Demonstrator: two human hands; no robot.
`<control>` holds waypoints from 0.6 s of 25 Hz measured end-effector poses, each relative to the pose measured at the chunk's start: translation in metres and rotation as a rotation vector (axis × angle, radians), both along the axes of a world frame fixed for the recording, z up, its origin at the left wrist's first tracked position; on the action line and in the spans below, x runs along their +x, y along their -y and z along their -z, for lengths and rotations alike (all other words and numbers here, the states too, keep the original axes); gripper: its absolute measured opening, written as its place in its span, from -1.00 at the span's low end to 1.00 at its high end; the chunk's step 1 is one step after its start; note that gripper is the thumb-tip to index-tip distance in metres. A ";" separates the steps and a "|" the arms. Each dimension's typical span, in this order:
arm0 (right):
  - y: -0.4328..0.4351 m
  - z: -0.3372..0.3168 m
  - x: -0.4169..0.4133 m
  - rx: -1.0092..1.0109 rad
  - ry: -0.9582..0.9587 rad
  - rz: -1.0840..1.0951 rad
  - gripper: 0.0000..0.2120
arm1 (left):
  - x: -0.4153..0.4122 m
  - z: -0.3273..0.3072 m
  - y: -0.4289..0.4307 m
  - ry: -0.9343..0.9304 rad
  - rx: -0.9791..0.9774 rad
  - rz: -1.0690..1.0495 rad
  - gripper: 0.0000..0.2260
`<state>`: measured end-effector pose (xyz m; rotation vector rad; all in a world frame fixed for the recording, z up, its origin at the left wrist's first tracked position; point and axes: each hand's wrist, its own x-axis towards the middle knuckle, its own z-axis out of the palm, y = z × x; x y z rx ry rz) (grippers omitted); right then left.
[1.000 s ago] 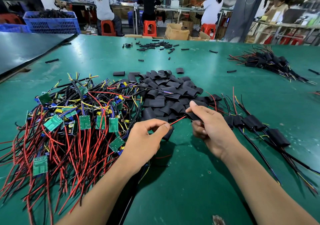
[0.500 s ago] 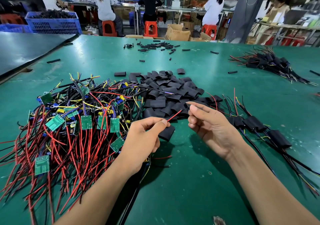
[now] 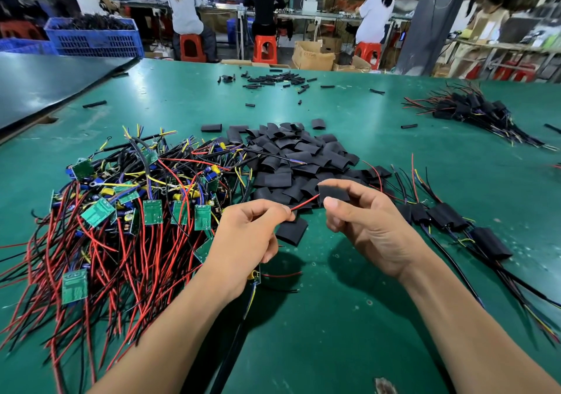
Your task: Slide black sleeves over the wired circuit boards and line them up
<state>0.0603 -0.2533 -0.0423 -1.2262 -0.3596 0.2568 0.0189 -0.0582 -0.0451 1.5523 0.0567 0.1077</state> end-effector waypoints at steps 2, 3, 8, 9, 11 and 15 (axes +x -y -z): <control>0.002 -0.001 0.001 -0.013 0.017 -0.011 -0.57 | 0.000 -0.001 -0.001 -0.011 0.010 -0.014 -0.81; 0.002 -0.001 0.001 -0.019 0.026 -0.010 -0.57 | 0.000 -0.001 -0.001 -0.015 0.011 -0.020 -0.81; 0.004 -0.003 -0.001 -0.143 0.079 0.060 -0.64 | 0.001 -0.002 -0.002 -0.006 0.024 -0.020 -0.79; 0.004 -0.004 -0.002 -0.194 0.099 0.081 -0.64 | 0.001 -0.001 -0.002 -0.005 0.024 -0.019 -0.78; 0.003 -0.005 -0.004 -0.266 0.123 0.103 -0.64 | 0.002 -0.001 -0.003 0.000 0.020 -0.016 -0.78; 0.000 -0.008 -0.011 -0.376 0.160 0.059 -0.71 | 0.000 -0.002 -0.002 0.003 0.029 0.058 -0.81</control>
